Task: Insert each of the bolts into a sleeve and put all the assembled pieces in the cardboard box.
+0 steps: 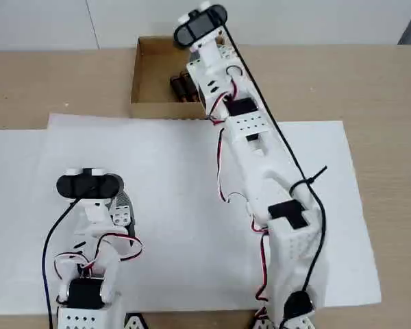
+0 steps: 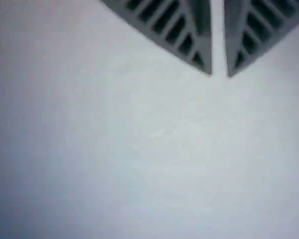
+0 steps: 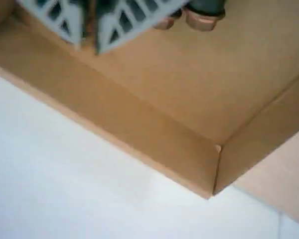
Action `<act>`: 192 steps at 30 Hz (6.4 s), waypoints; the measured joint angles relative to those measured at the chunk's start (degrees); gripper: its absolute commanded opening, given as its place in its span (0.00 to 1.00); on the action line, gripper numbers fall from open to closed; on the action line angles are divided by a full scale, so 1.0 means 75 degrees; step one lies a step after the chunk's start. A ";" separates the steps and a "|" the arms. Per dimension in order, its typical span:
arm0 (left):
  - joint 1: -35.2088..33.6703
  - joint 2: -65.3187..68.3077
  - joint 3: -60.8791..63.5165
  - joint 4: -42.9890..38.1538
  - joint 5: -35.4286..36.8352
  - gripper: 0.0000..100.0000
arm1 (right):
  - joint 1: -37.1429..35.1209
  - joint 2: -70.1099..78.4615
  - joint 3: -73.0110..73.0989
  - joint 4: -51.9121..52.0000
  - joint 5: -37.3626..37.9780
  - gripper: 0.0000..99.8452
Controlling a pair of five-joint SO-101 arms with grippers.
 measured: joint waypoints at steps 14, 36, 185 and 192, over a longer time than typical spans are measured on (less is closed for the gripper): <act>0.0000 0.0000 0.0000 0.0000 0.0000 0.01 | -0.0012 -0.3399 0.0000 0.3974 -0.0012 0.00; 0.0000 0.0000 0.0000 0.0000 0.0000 0.01 | 0.0492 -0.7115 -0.0023 0.9436 -0.0797 0.00; 0.0000 0.0000 0.0000 0.0000 0.0000 0.01 | 0.2344 -1.7278 1.5215 0.5333 -0.0821 0.00; 0.0000 0.0000 0.0000 0.0000 0.0000 0.01 | 0.2344 -1.7278 1.5215 0.5333 -0.0821 0.00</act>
